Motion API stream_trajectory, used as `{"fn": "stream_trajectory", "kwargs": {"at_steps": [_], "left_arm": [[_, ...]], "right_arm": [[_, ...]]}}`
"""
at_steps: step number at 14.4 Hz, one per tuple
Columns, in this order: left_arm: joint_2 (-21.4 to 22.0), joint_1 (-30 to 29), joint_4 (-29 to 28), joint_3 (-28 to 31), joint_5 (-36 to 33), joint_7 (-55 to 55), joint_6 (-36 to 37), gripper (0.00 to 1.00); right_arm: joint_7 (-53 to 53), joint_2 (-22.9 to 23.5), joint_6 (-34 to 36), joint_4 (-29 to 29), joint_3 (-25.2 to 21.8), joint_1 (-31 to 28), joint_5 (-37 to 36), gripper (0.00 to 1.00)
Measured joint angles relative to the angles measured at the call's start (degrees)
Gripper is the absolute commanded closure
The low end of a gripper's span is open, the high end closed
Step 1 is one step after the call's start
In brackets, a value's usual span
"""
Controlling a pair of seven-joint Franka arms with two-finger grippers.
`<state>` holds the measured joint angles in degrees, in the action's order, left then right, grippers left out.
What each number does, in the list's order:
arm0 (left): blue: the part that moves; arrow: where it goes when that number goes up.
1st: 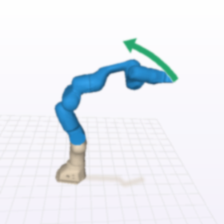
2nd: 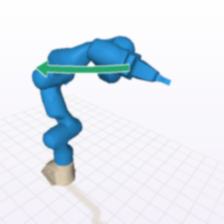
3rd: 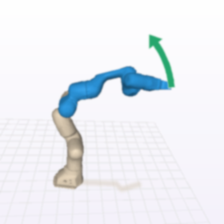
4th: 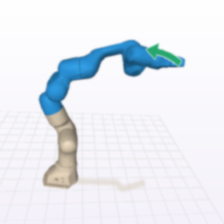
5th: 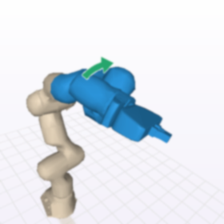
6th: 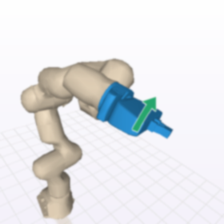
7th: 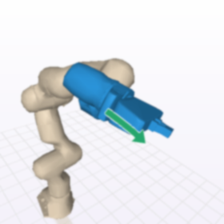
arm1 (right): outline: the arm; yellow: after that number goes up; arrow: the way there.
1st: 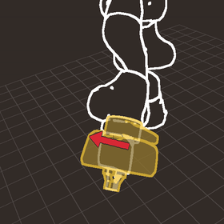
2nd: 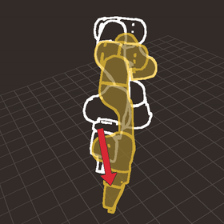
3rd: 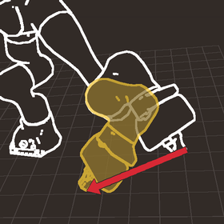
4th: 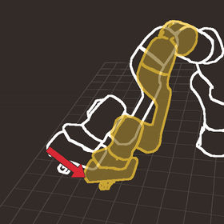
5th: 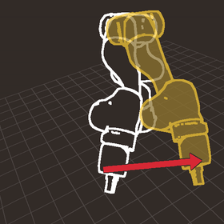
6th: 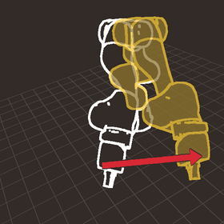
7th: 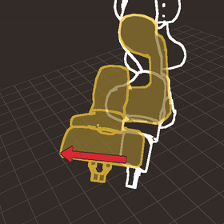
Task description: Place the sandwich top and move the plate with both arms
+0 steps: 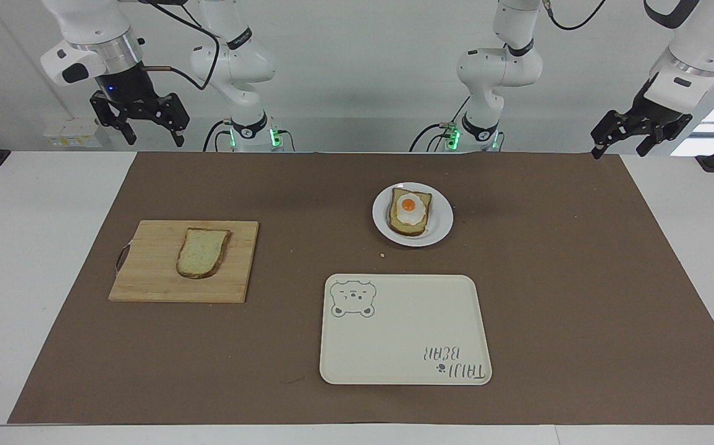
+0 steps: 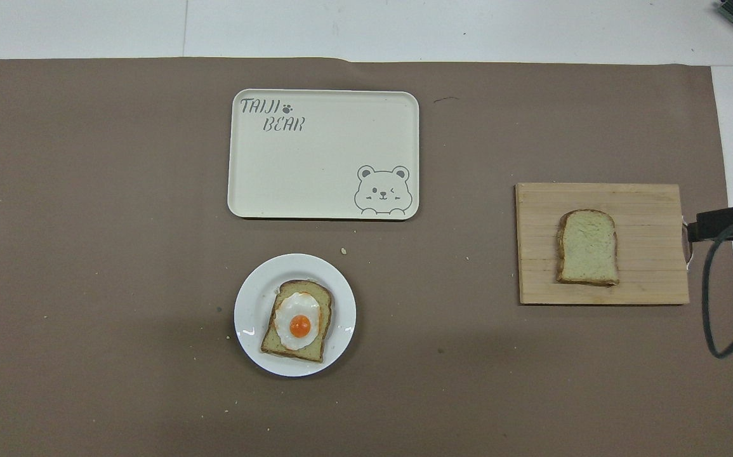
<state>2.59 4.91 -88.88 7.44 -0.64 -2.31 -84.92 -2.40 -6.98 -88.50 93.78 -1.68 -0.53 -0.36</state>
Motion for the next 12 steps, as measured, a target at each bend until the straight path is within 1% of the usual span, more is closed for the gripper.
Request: {"fn": "stream_trajectory", "kwargs": {"at_steps": [4, 8, 10, 12], "left_arm": [[0.00, 0.00, 0.00, 0.00, 0.00, 0.00, 0.00, 0.00], [0.00, 0.00, 0.00, 0.00, 0.00, 0.00, 0.00, 0.00], [0.00, 0.00, 0.00, 0.00, 0.00, 0.00, 0.00, 0.00], [0.00, 0.00, 0.00, 0.00, 0.00, 0.00, 0.00, 0.00]], "right_arm": [[0.82, 0.45, -5.43, 4.30, -0.36, -1.27, 0.00, 0.00], [5.06, 1.76, -10.81, 8.86, -0.42, -2.70, 0.01, 0.00], [6.79, 3.40, -14.33, 11.07, -0.44, -3.53, 0.01, 0.00], [8.26, 6.09, -17.22, 12.17, -0.47, -4.50, 0.17, 0.00]]}}
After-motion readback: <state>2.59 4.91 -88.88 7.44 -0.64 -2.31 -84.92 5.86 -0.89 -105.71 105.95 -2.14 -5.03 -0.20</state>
